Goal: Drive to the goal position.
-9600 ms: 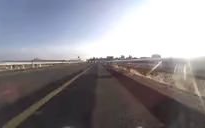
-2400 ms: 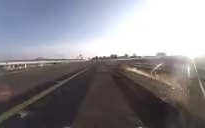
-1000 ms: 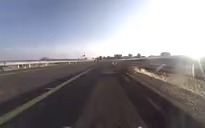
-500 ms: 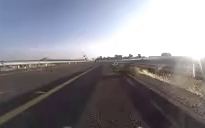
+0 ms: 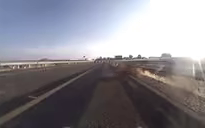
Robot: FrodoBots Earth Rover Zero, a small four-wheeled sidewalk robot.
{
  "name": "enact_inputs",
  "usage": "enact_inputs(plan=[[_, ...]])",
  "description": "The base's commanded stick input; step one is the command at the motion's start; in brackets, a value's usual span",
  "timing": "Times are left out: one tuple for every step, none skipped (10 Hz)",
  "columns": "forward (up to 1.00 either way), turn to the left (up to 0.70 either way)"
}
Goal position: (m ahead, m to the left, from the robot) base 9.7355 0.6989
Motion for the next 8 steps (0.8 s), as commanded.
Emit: enact_inputs(plan=[[0.5, 0.0], [0.5, 0.0], [0.5, 0.0], [0.5, 0.0], [0.5, 0.0], [0.5, 0.0], [0.5, 0.0], [0.5, 0.0]])
